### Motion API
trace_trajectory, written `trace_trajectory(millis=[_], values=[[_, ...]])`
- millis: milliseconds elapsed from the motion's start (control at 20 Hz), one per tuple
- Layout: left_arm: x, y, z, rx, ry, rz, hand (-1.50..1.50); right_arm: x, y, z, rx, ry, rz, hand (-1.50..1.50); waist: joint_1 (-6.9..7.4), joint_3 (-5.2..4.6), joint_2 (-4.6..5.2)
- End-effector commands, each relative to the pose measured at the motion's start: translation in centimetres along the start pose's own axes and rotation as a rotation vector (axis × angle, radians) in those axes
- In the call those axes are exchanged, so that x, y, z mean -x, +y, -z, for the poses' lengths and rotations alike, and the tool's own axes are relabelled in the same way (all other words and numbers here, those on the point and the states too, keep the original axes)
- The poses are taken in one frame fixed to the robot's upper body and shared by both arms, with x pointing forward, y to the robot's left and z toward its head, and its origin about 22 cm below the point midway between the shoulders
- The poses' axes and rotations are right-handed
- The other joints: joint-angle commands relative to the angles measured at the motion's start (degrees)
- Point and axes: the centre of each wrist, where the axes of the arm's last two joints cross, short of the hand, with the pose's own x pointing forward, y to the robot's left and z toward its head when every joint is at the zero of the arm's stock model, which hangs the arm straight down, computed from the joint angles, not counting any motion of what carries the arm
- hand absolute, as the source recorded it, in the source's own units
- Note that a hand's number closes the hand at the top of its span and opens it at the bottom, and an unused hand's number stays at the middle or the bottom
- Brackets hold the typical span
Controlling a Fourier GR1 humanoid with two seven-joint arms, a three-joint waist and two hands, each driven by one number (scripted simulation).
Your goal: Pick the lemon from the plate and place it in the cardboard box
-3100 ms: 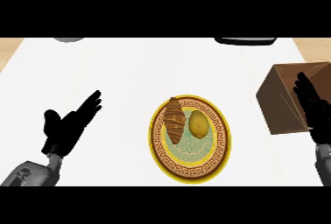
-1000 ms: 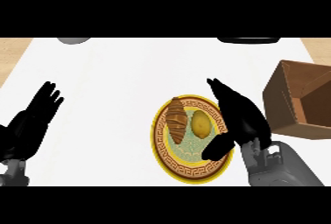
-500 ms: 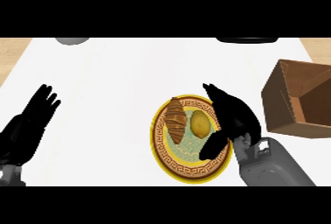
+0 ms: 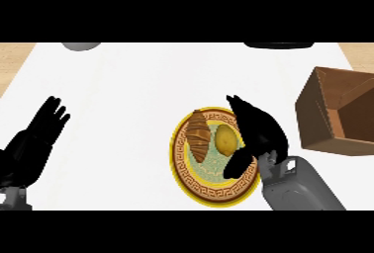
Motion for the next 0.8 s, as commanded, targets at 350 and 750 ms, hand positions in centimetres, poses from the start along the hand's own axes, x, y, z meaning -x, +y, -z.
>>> trace_trajectory(millis=[350,750], values=[[0.2,2.5,-0.5,0.009,0.009,0.012,0.0,-4.0,1.2,0.5,-0.021,0.107,-0.098,-1.5,0.26,-0.03,0.0],[-1.4,-1.7,-0.4,0.001,-0.011,0.001,0.0,-2.1,1.9,3.7,-0.031,0.135,-0.101,-1.5,0.25,0.03,0.02]])
